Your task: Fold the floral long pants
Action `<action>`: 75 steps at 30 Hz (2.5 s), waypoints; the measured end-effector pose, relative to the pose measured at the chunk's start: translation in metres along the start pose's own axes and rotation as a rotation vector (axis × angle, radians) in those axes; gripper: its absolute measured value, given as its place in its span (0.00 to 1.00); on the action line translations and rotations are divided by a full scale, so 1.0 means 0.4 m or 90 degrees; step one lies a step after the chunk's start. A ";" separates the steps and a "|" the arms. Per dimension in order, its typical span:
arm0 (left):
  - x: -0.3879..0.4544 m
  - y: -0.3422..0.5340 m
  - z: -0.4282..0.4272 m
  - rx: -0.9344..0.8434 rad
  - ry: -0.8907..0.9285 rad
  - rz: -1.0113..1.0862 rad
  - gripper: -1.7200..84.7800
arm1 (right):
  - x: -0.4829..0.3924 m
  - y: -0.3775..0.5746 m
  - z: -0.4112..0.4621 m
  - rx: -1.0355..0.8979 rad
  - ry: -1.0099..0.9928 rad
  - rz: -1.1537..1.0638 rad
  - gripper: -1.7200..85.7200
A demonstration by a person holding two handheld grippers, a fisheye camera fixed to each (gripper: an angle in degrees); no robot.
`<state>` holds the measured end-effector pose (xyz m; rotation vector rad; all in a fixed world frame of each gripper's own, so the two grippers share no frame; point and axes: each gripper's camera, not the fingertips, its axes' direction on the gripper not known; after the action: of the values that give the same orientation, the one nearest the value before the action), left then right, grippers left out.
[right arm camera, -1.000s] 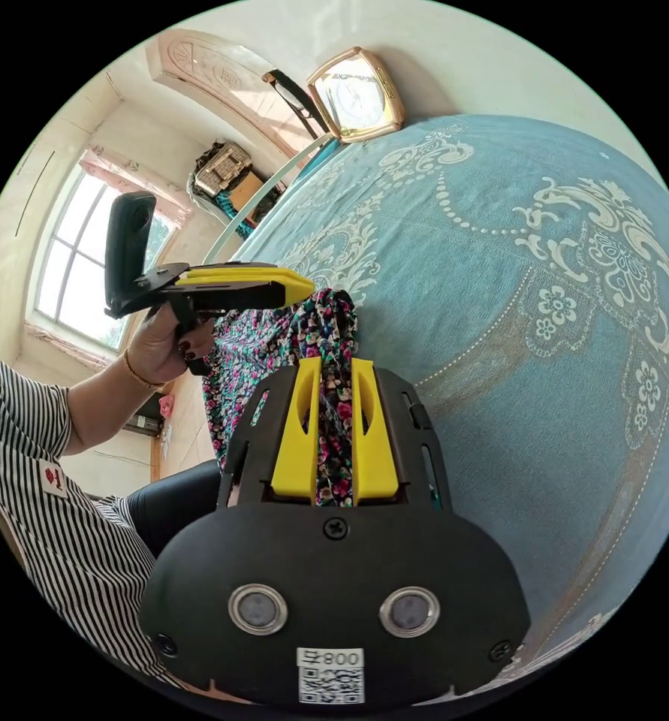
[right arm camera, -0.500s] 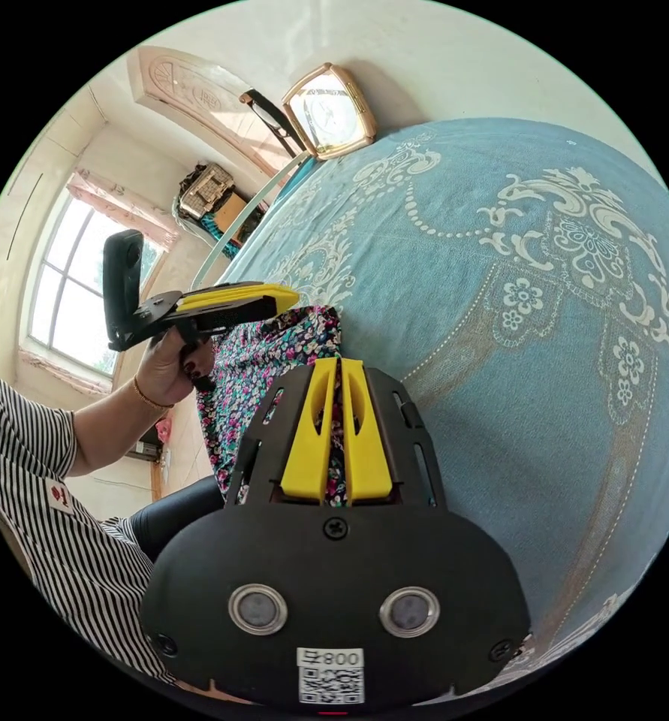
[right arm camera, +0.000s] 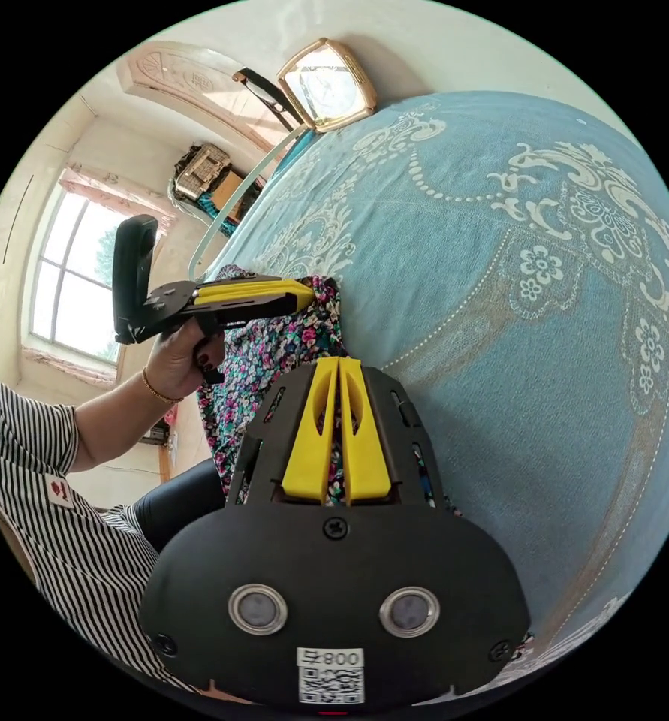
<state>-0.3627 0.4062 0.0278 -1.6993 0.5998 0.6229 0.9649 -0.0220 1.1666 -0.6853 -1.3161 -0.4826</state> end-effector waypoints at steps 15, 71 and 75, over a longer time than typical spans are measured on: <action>0.090 0.109 0.153 -0.073 0.033 0.054 0.02 | -0.062 0.104 -0.336 0.172 -0.094 0.128 0.02; 0.740 0.534 0.716 -0.034 0.207 0.337 0.10 | -0.436 0.577 -0.898 0.067 -0.126 0.370 0.06; 0.795 0.559 0.732 -0.022 0.193 0.365 0.11 | -0.433 0.577 -0.916 0.073 -0.192 0.356 0.04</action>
<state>-0.3106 0.6277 -0.4023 -1.6672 1.3260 0.7804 1.3456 -0.1225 0.9168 -1.0128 -1.3460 0.1539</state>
